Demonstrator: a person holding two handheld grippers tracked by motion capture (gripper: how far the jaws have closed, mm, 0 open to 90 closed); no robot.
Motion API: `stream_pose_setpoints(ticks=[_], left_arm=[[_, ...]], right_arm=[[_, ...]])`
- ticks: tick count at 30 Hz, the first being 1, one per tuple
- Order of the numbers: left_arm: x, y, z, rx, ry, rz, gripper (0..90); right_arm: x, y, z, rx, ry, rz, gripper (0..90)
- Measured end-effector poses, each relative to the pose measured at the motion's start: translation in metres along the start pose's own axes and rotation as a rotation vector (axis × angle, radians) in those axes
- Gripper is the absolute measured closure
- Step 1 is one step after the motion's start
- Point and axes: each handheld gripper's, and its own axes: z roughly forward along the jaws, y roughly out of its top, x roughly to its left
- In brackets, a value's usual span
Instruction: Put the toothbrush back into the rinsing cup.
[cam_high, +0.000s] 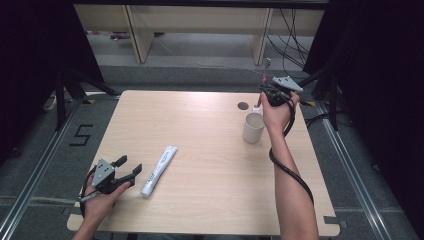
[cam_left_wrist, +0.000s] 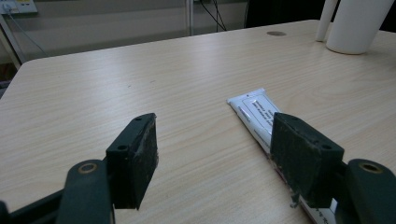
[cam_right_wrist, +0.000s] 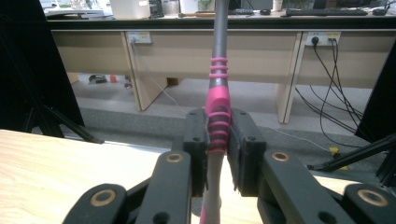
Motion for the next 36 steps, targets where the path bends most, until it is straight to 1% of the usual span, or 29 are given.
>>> stream_pose_setpoints(ticks=[2, 3, 4, 5, 6, 8, 9, 10, 12, 15, 17, 19, 20, 22, 24, 25, 27, 29, 30, 32, 33, 35, 36], left_arm=[[0.0, 0.0, 0.0, 0.001, 0.001, 0.002, 31.6], [0.0, 0.0, 0.0, 0.0, 0.0, 0.002, 31.6], [0.0, 0.0, 0.0, 0.0, 0.001, 0.002, 31.6], [0.0, 0.0, 0.0, 0.0, 0.001, 0.001, 31.6], [0.0, 0.0, 0.0, -0.003, -0.002, -0.001, 31.6], [0.0, 0.0, 0.0, -0.003, -0.002, 0.0, 31.6], [0.0, 0.0, 0.0, -0.002, -0.002, 0.0, 31.6], [0.0, 0.0, 0.0, -0.003, -0.002, 0.0, 31.6], [0.0, 0.0, 0.0, -0.004, -0.003, 0.0, 31.6], [0.0, 0.0, 0.0, -0.004, -0.002, 0.0, 31.6], [0.0, 0.0, 0.0, -0.003, -0.002, 0.0, 31.6], [0.0, 0.0, 0.0, -0.003, -0.003, 0.0, 31.5], [0.0, 0.0, 0.0, -0.002, -0.001, 0.001, 31.6], [0.0, 0.0, 0.0, -0.003, -0.001, 0.001, 31.6], [0.0, 0.0, 0.0, -0.002, -0.001, 0.0, 31.5], [0.0, 0.0, 0.0, -0.004, -0.003, -0.001, 31.6], [0.0, 0.0, 0.0, -0.003, -0.003, -0.001, 31.6], [0.0, 0.0, 0.0, -0.004, -0.003, 0.0, 31.5], [0.0, 0.0, 0.0, -0.004, -0.003, -0.001, 31.5], [0.0, 0.0, 0.0, -0.004, -0.004, -0.001, 31.6], [0.0, 0.0, 0.0, -0.004, -0.004, 0.0, 31.5], [0.0, 0.0, 0.0, -0.004, -0.004, -0.001, 31.5], [0.0, 0.0, 0.0, -0.004, -0.004, -0.002, 31.5]], right_arm=[[0.001, 0.0, 0.002, 0.004, -0.004, 0.003, 78.7], [0.0, 0.0, 0.004, 0.004, -0.001, -0.015, 78.7], [0.001, -0.001, 0.005, 0.004, -0.008, 0.001, 78.7], [0.0, -0.001, 0.007, 0.01, -0.009, -0.012, 78.7], [0.0, -0.001, 0.008, 0.01, -0.003, -0.01, 78.7], [0.002, -0.002, 0.01, 0.014, -0.009, 0.01, 78.7], [0.002, -0.002, 0.011, 0.02, -0.006, 0.009, 78.7], [0.001, -0.003, 0.011, 0.018, -0.006, -0.005, 78.7], [0.002, -0.004, 0.013, 0.019, -0.009, 0.014, 78.7], [0.0, -0.004, 0.015, 0.02, -0.008, -0.016, 78.7], [0.001, -0.005, 0.016, 0.024, -0.013, 0.005, 78.7], [0.0, -0.005, 0.018, 0.026, -0.016, -0.016, 78.7], [0.0, -0.005, 0.018, 0.027, -0.011, -0.006, 78.6], [0.0, -0.006, 0.019, 0.026, -0.021, -0.014, 78.6], [-0.001, -0.007, 0.02, 0.028, -0.015, -0.023, 78.6], [-0.001, -0.007, 0.02, 0.031, -0.019, -0.023, 78.6], [0.0, -0.008, 0.021, 0.038, -0.02, -0.002, 78.6], [-0.002, -0.009, 0.023, 0.039, -0.018, -0.03, 78.6], [0.0, -0.01, 0.022, 0.046, -0.024, 0.001, 78.6], [-0.001, -0.011, 0.024, 0.042, -0.024, -0.01, 78.5], [0.0, -0.011, 0.023, 0.054, -0.026, 0.0, 78.5], [-0.001, -0.011, 0.024, 0.049, -0.021, -0.03, 78.4], [0.0, -0.012, 0.024, 0.051, -0.021, -0.021, 78.4]])
